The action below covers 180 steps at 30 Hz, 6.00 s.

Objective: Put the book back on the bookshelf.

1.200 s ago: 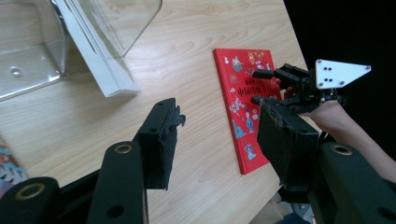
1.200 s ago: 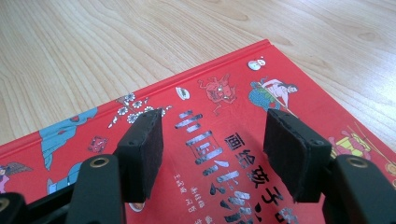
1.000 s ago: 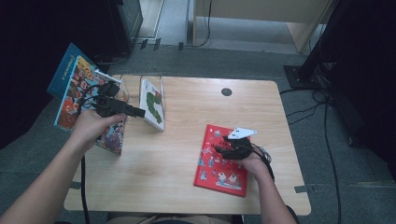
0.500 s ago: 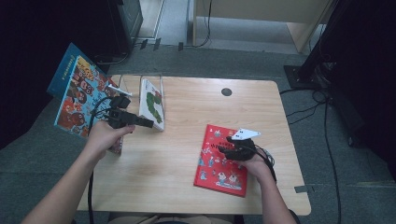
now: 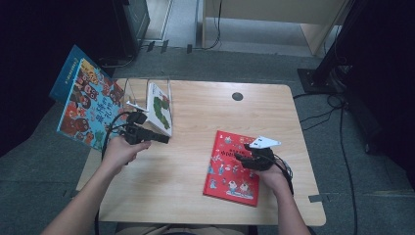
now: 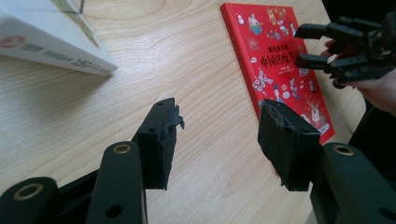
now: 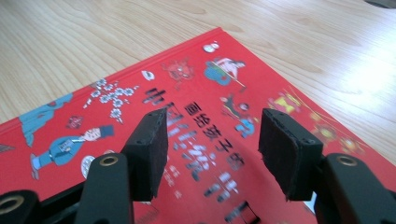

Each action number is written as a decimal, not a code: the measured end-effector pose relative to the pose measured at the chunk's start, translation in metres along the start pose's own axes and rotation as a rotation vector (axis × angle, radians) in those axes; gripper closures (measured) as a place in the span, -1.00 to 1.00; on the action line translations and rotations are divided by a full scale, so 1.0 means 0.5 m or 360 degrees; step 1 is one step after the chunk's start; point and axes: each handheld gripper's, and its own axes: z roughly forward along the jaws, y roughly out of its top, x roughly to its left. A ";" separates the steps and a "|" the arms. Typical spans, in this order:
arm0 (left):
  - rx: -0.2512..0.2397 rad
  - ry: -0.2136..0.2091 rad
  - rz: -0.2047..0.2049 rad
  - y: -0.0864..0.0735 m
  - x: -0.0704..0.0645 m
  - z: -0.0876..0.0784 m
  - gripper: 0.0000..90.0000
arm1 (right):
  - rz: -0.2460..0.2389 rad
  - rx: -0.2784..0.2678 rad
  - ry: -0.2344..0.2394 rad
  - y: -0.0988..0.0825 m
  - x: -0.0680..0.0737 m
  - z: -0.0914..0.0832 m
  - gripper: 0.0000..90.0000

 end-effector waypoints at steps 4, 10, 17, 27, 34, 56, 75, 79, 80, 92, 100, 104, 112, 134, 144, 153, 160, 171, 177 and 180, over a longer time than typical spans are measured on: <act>0.0004 -0.0074 -0.0018 -0.008 0.009 0.023 0.06 | 0.0045 0.0034 -0.0043 -0.010 -0.005 -0.009 -0.11; 0.0037 -0.0018 0.0013 -0.018 0.021 0.056 0.06 | 0.0075 0.0033 -0.0050 -0.026 -0.010 -0.025 0.08; 0.0023 -0.0029 0.0007 -0.025 0.032 0.086 0.05 | 0.0142 0.0026 -0.0092 -0.044 -0.019 -0.046 0.30; 0.0012 0.0021 0.0085 -0.030 0.034 0.112 0.00 | 0.0226 0.0095 -0.0172 -0.067 -0.030 -0.071 0.76; 0.0018 -0.0018 0.0049 -0.035 0.044 0.122 -0.02 | 0.0242 0.0101 -0.0196 -0.074 -0.034 -0.080 0.76; -0.0018 -0.0031 0.0045 -0.039 0.045 0.120 -0.04 | 0.0367 0.0202 -0.0224 -0.083 -0.035 -0.084 0.96; -0.0027 -0.0030 0.0155 -0.065 0.031 0.132 0.16 | 0.0238 0.0213 -0.0104 -0.057 -0.011 -0.041 0.92; -0.0061 -0.0027 0.0165 -0.073 0.030 0.135 0.23 | 0.0217 0.0214 -0.0081 -0.049 -0.006 -0.031 0.92; -0.0059 -0.0019 0.0160 -0.075 0.030 0.138 0.25 | 0.0211 0.0214 -0.0074 -0.047 -0.005 -0.028 0.92; 0.0028 -0.0033 -0.0013 -0.085 0.039 0.156 0.29 | 0.0184 0.0216 -0.0028 -0.035 -0.001 -0.012 0.94; -0.0004 0.0055 0.0057 -0.092 0.022 0.169 0.70 | 0.0181 0.0211 -0.0015 -0.030 0.007 -0.005 0.94; 0.0003 0.0031 0.0061 -0.092 0.013 0.179 0.79 | 0.0178 0.0220 -0.0001 -0.026 0.014 0.001 0.94; -0.0002 -0.0017 0.0097 -0.091 -0.003 0.199 0.81 | 0.0108 0.0233 0.0071 -0.013 0.024 0.017 0.96; -0.0070 -0.0015 0.0052 -0.077 0.012 0.195 0.93 | 0.0173 0.0239 0.0015 0.009 0.033 0.039 1.00; -0.0110 0.0019 0.0030 -0.064 0.030 0.189 0.93 | 0.0154 0.0201 0.0000 0.017 0.036 0.057 1.00; -0.0139 0.0035 0.0011 -0.050 0.045 0.187 0.94 | 0.0123 0.0176 -0.0026 0.027 0.037 0.073 1.00; -0.0151 0.0068 0.0025 -0.039 0.048 0.189 0.96 | 0.0110 0.0164 -0.0040 0.031 0.033 0.081 1.00; -0.0169 0.0133 0.0040 -0.033 0.054 0.196 0.96 | 0.0107 0.0122 -0.0090 0.040 0.024 0.096 1.00; -0.0169 0.0124 0.0007 -0.033 0.055 0.189 0.74 | 0.0117 0.0134 -0.0076 0.039 0.020 0.097 0.96; -0.0145 0.0086 -0.0016 -0.033 0.056 0.183 0.55 | 0.0135 0.0116 -0.0060 0.037 0.010 0.093 0.76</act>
